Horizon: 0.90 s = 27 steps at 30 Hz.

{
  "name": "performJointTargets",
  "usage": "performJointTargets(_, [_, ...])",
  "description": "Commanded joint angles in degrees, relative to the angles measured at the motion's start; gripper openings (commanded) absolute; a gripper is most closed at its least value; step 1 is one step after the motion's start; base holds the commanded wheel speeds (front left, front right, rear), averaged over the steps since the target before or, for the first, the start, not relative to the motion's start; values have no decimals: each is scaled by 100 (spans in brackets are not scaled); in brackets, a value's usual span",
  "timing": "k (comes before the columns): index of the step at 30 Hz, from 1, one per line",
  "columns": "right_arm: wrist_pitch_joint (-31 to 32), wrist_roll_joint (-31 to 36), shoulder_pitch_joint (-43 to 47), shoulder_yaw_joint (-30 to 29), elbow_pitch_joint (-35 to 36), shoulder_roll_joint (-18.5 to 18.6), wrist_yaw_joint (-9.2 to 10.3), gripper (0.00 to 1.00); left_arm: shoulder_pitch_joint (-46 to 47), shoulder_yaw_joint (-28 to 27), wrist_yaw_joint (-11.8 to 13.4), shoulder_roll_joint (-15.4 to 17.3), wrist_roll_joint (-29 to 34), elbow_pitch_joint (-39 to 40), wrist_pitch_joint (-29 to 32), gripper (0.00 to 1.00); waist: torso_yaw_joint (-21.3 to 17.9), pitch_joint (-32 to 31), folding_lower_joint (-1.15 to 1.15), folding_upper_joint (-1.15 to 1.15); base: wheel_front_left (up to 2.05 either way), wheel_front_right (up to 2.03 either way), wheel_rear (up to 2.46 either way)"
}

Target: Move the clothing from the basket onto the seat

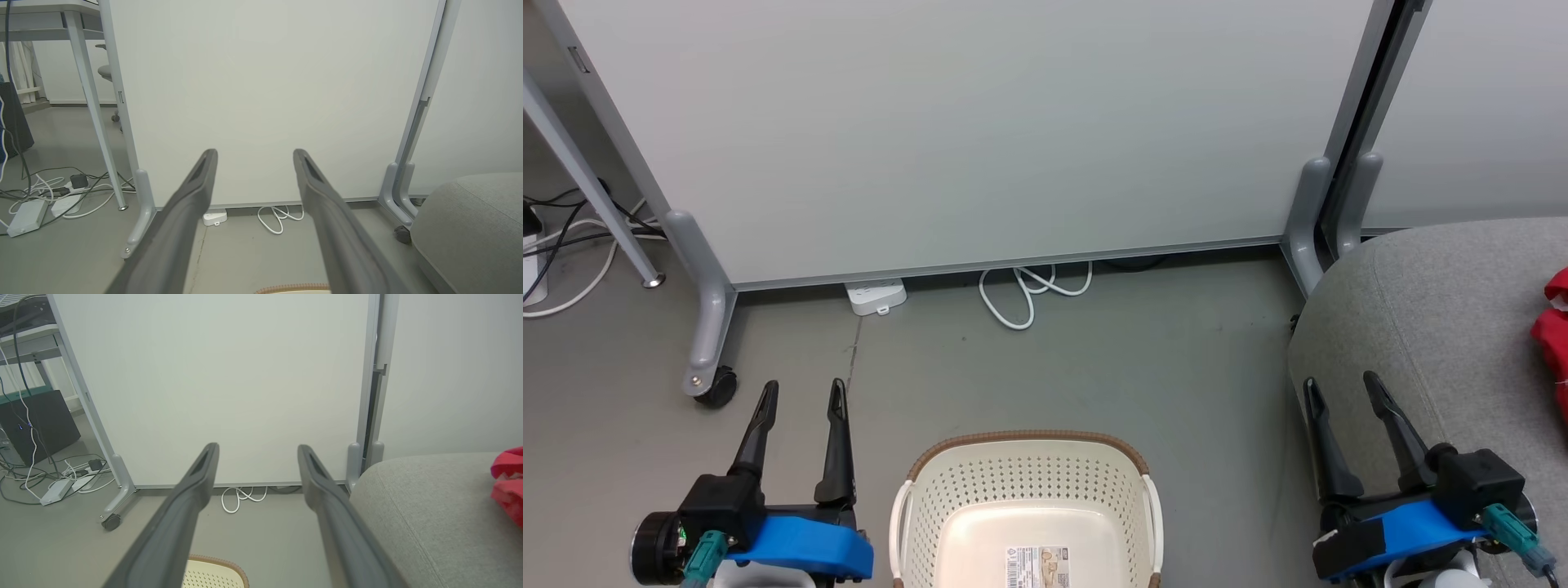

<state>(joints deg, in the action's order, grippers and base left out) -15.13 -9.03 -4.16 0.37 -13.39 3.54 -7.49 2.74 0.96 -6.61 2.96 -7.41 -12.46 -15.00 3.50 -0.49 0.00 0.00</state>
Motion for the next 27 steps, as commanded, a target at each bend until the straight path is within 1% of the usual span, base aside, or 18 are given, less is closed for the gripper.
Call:
performJointTargets(1, [-3,-10,79,-1,-9,-20,-1,100,-19,5,-14,-9,21,-15,-26,100,2,-1,0,0,0,0,0])
performJointTargets(3, [-3,-10,70,4,-14,-20,-1,100,-5,-2,50,-9,60,-31,-26,100,6,-3,0,0,0,0,0])
performJointTargets(4, [-3,-6,65,6,-13,-20,-1,0,8,5,71,-9,67,-27,-26,0,7,-2,0,0,0,0,0])
performJointTargets(9, [30,-57,64,5,-244,-5,0,0,-149,-15,52,-9,1,-266,49,0,6,-3,0,0,0,0,0])
performJointTargets(27, [536,-1996,-12,-166,-193,-20,0,0,-10,-192,17,-8,-1991,-236,547,0,-46,6,0,0,0,0,0])
